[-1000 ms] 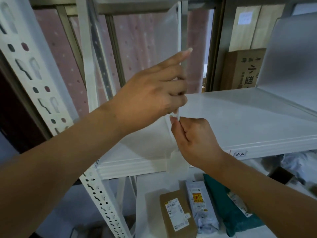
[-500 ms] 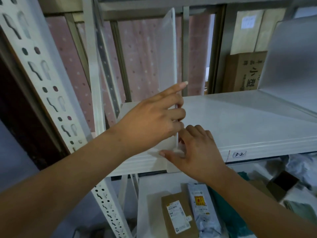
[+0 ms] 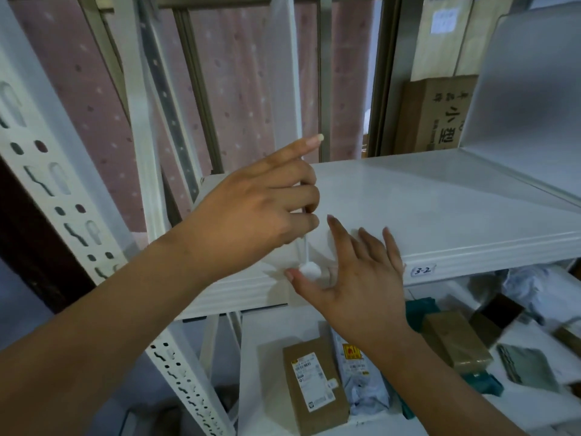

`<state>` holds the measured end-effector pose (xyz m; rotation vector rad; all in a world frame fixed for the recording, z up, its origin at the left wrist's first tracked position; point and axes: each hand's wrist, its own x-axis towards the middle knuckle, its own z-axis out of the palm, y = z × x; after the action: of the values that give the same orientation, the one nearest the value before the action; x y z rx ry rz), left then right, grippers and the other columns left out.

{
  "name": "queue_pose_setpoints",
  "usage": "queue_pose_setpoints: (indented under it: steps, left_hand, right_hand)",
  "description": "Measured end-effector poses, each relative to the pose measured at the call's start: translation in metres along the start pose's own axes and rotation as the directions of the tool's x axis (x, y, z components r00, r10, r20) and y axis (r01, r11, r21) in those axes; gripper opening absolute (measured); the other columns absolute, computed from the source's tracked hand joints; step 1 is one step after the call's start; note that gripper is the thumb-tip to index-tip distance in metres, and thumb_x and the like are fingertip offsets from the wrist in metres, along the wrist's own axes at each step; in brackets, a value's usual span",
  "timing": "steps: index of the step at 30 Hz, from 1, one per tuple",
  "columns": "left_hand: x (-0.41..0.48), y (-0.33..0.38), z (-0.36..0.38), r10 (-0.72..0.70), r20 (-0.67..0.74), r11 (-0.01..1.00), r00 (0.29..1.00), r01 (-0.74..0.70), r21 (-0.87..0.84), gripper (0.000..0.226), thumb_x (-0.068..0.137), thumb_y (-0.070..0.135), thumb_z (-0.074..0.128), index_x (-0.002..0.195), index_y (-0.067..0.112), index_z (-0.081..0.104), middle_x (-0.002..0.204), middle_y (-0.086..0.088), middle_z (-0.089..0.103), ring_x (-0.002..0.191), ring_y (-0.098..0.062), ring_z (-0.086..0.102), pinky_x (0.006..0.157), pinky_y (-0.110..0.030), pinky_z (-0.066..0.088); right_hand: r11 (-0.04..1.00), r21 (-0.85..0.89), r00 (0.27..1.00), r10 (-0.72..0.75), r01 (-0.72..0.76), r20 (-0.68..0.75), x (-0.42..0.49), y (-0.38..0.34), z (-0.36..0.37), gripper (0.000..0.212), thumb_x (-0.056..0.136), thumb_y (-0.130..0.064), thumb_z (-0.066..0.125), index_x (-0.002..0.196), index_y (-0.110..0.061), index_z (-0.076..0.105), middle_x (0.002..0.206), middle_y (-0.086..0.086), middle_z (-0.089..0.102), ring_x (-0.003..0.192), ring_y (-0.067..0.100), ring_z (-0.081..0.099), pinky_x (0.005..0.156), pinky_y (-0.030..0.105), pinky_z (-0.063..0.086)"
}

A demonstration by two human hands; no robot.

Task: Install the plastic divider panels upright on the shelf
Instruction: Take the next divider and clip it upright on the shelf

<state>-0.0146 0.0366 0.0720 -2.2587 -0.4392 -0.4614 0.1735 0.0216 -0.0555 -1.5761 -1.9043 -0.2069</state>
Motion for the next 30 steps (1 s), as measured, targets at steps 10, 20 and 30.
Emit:
queue_pose_setpoints:
  steps: [10,20,30]
  left_hand:
    - [0.046,0.003,0.014,0.101,-0.051,0.994,0.994,-0.102,-0.024,0.019,0.09,-0.003,0.077,0.097,0.014,0.084,0.095,-0.007,0.075,0.101,-0.026,0.07,0.129,-0.048,0.026]
    - [0.054,0.006,0.021,0.095,-0.065,0.995,0.993,-0.096,-0.01,0.024,0.088,-0.006,0.079,0.097,0.016,0.083,0.094,-0.006,0.075,0.101,-0.025,0.07,0.13,-0.048,0.025]
    - [0.125,0.026,0.04,0.111,0.008,0.987,0.994,-0.11,-0.113,0.028,0.099,0.007,0.058,0.103,0.021,0.082,0.1,-0.001,0.074,0.116,-0.02,0.064,0.132,-0.036,0.003]
  right_hand:
    - [0.99,0.138,1.0,-0.014,0.017,-0.021,0.002,0.028,-0.009,0.078,0.091,-0.073,0.046,0.147,-0.021,0.035,0.125,-0.007,0.073,0.129,0.015,0.062,0.129,0.047,0.008]
    - [0.987,0.049,0.984,0.155,-0.152,-0.089,-0.005,0.037,-0.021,0.117,0.08,-0.088,0.045,0.164,-0.018,0.003,0.142,0.014,0.064,0.134,0.029,0.058,0.119,0.045,0.037]
    - [0.982,0.15,0.988,0.132,-0.118,-0.081,0.008,0.098,-0.038,0.091,0.087,-0.064,0.057,0.157,-0.026,0.013,0.084,-0.025,0.069,0.07,-0.008,0.062,0.069,0.02,0.051]
